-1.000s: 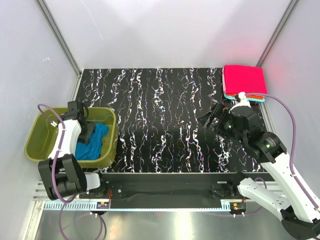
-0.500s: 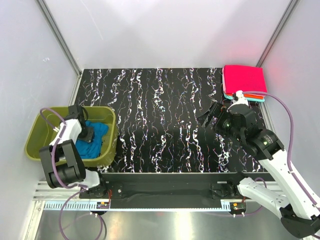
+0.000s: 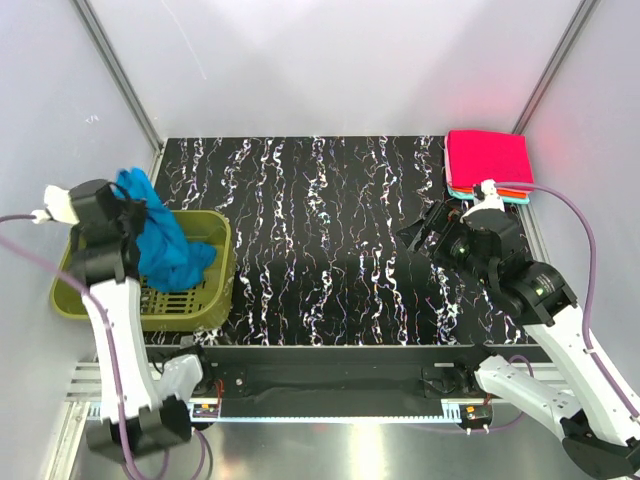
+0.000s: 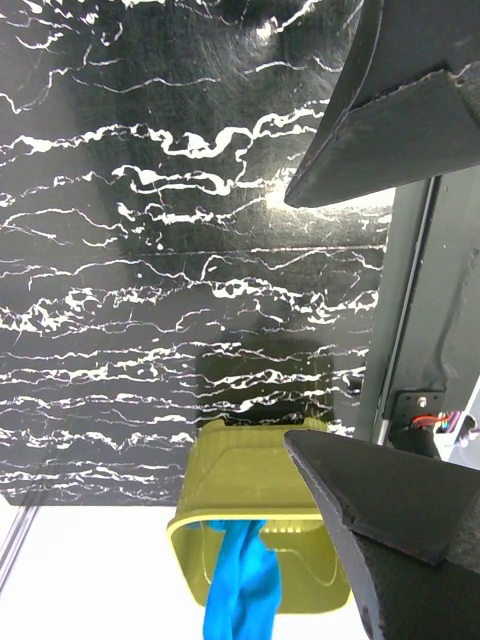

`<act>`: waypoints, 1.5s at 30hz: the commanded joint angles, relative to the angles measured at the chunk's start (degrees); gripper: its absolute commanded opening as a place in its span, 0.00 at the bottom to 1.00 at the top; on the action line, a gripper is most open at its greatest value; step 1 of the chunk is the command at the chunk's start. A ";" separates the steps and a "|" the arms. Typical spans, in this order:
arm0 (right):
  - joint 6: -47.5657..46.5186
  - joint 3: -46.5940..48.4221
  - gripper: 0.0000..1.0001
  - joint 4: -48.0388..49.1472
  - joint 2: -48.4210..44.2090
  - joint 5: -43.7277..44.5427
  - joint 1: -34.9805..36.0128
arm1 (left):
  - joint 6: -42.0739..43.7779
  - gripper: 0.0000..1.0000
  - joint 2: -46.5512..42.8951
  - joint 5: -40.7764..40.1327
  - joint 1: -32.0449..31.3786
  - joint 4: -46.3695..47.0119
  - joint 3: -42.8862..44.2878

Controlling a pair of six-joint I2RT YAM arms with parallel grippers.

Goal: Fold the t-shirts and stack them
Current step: Grab the tshirt from the pile, then move the tshirt to the center of the board

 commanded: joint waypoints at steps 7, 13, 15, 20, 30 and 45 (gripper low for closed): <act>1.77 2.16 1.00 2.33 -0.29 1.02 0.32 | -5.44 0.00 6.83 22.20 -12.75 21.31 23.89; 0.45 2.07 1.00 2.60 -1.87 2.78 0.31 | 6.26 0.00 20.65 17.72 -34.94 21.67 50.46; 0.45 1.72 1.00 2.51 -2.31 2.69 0.32 | 5.91 0.00 22.77 18.50 -36.71 22.28 52.76; 0.36 0.41 1.00 2.51 -3.72 3.66 0.32 | 3.90 0.00 20.24 23.24 -40.32 32.36 39.03; 3.95 -6.36 0.98 -0.03 -2.85 8.14 0.32 | 11.60 0.17 20.56 27.06 -47.43 32.53 1.63; 13.72 -17.61 0.86 6.53 20.85 10.26 -11.26 | 17.42 0.00 23.04 10.34 -47.36 15.08 -9.20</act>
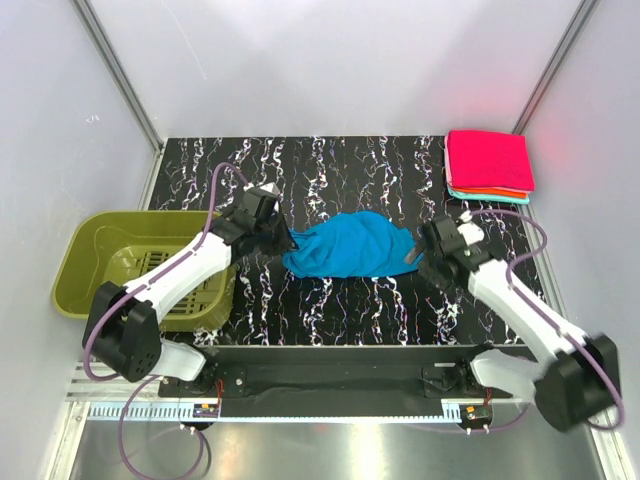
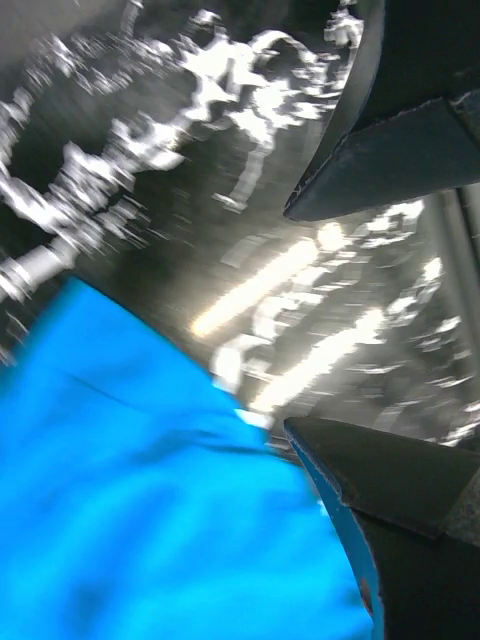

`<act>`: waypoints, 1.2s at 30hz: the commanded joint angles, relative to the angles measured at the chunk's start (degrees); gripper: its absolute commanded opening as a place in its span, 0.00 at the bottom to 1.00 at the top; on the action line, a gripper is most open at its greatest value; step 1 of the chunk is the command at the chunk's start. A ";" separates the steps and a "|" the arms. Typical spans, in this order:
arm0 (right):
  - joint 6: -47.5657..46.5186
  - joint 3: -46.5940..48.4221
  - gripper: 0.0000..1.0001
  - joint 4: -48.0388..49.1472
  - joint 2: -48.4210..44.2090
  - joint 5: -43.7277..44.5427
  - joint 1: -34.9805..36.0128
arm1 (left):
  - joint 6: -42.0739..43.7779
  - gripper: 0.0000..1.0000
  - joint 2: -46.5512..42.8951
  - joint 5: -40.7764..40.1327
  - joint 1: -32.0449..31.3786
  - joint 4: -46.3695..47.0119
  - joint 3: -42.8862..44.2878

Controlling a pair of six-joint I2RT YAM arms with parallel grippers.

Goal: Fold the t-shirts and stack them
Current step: Move the tshirt to the center of the board, then flatten the tshirt out

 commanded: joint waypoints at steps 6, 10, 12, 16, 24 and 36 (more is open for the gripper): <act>-2.98 -1.15 0.80 18.78 17.30 -5.46 -12.35 | 1.86 0.00 -0.56 -5.39 0.05 -2.70 4.84; -3.95 -0.70 0.79 22.39 22.41 -6.07 -12.79 | 1.95 0.00 -0.29 -5.04 0.05 -2.87 6.42; -3.60 -1.49 0.75 24.85 24.52 -5.81 -12.88 | 1.69 0.00 -0.29 -4.60 0.14 -2.79 6.77; -4.82 -1.76 0.37 25.39 24.80 -4.49 -15.24 | 1.25 0.00 -0.29 -3.02 0.14 -2.79 8.27; -7.99 13.67 0.00 4.15 -0.03 1.66 -17.36 | 2.74 0.06 -2.58 -4.16 0.05 -8.76 22.39; -10.45 24.00 0.00 -1.78 -6.34 -0.18 -17.27 | 1.60 0.07 2.77 -1.70 1.97 -11.75 23.57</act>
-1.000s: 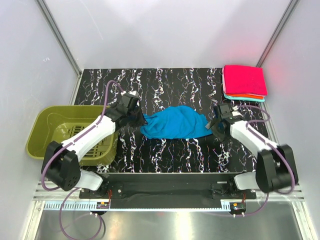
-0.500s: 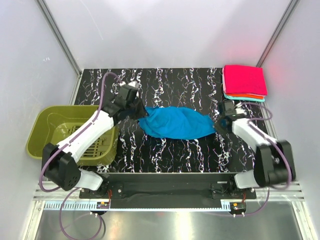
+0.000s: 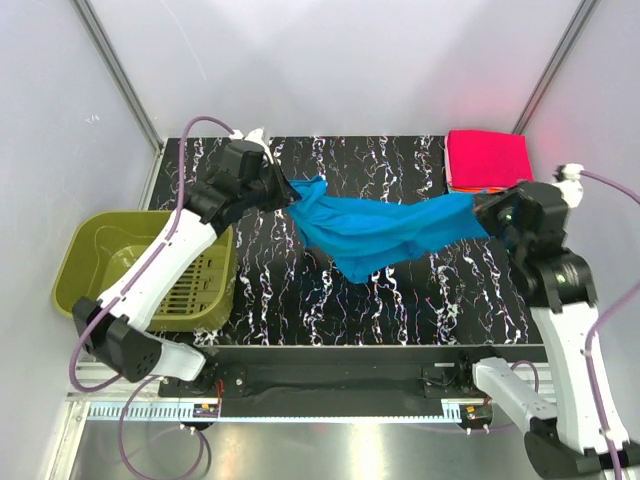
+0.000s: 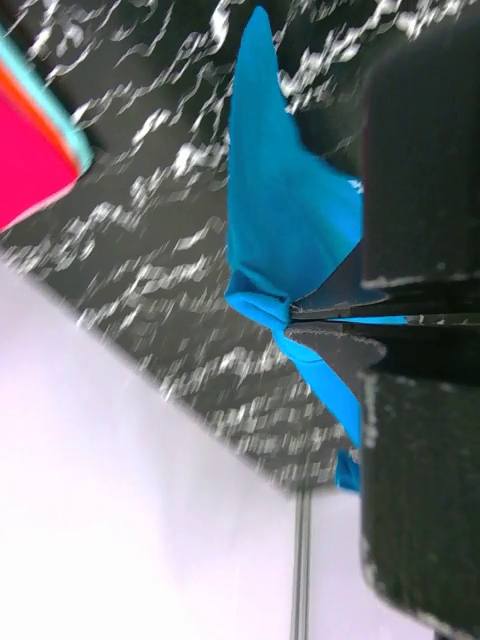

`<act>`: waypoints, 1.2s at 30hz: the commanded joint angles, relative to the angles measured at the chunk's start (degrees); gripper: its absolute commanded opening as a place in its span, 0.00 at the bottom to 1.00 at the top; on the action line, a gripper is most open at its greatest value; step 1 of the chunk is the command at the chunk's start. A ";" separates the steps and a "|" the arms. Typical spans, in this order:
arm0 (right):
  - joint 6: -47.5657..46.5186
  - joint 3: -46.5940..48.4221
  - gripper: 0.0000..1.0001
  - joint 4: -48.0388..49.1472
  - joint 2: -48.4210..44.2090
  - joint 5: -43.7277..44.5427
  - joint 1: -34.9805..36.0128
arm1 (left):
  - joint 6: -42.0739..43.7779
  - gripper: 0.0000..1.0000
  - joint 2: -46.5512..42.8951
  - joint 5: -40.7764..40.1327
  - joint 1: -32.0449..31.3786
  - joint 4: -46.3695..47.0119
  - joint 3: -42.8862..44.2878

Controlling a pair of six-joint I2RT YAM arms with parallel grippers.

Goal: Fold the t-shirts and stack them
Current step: Flatten the tshirt out

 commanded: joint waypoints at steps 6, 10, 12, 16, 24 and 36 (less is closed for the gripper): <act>-3.42 -7.28 0.00 4.22 19.11 1.26 -0.35 | 1.27 0.06 19.89 5.29 6.19 0.54 2.20; -4.12 -4.23 0.00 9.33 32.04 -0.05 -1.58 | 1.10 0.06 31.83 5.21 8.13 0.27 11.70; -5.44 0.67 0.01 9.69 41.35 -1.63 -2.55 | 0.31 0.21 35.46 6.00 9.54 -0.34 18.09; -10.19 10.18 0.27 8.82 54.37 -10.75 -5.80 | 0.57 0.50 40.83 4.61 11.04 -5.42 27.88; -7.82 8.37 0.58 1.87 49.92 -8.85 -12.66 | 6.19 0.59 26.79 -2.61 7.09 -6.05 17.98; -8.52 -11.60 0.51 13.02 42.17 -12.44 -18.55 | 6.99 0.58 8.33 0.73 1.72 -2.81 -4.00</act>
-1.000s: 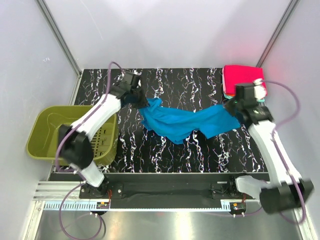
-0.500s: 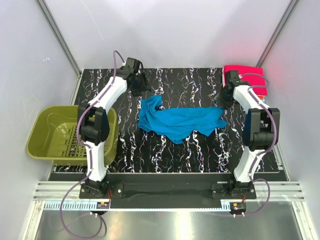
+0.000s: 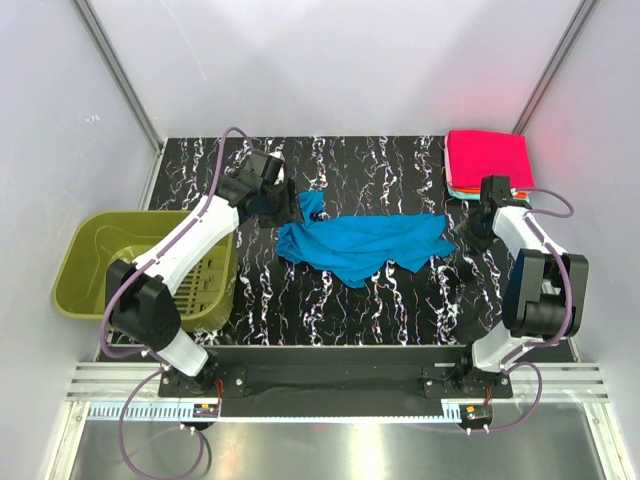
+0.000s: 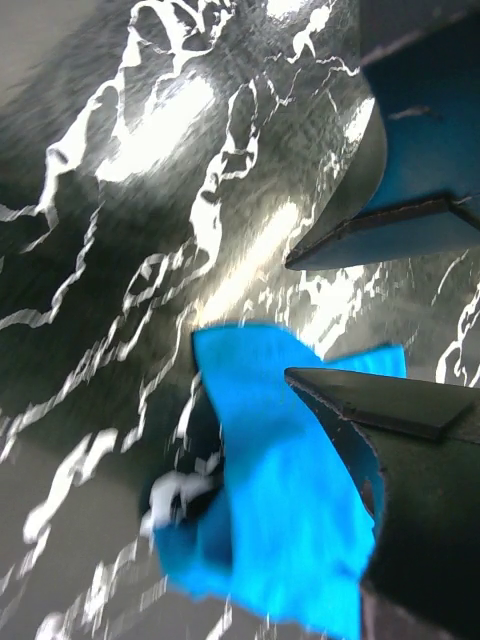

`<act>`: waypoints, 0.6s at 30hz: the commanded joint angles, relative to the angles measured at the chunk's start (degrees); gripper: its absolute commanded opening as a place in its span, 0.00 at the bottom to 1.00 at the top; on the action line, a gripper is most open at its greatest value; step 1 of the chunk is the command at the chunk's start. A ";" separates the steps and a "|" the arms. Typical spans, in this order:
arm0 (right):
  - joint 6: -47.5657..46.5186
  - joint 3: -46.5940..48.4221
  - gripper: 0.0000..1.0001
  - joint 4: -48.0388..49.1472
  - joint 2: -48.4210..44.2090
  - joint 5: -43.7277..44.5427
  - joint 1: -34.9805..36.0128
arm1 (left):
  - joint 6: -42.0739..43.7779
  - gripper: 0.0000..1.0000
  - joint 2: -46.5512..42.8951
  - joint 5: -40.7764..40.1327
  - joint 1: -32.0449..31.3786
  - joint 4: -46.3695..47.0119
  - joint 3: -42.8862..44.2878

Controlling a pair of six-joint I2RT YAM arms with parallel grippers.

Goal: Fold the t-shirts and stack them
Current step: Flatten the tshirt out

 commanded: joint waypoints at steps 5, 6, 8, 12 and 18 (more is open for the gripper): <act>-0.06 -1.32 0.51 8.40 4.58 -5.23 -1.48 | -0.32 0.58 -6.29 -0.12 -1.71 3.36 -5.95; 0.03 -1.59 0.51 9.11 5.28 -5.67 -1.57 | -0.32 0.58 -7.00 -0.65 -2.06 3.71 -6.21; 0.38 -2.03 0.51 10.78 7.21 -5.76 -1.48 | -0.93 0.58 -7.53 -1.53 -3.12 3.80 -6.91; 0.64 -2.56 0.50 13.15 9.94 -7.41 -1.57 | -1.55 0.58 -9.11 -2.76 -4.53 4.07 -7.62; 0.38 -3.96 0.05 11.15 7.76 -3.05 -1.74 | -1.46 0.57 -10.43 -7.15 -4.97 3.98 -7.89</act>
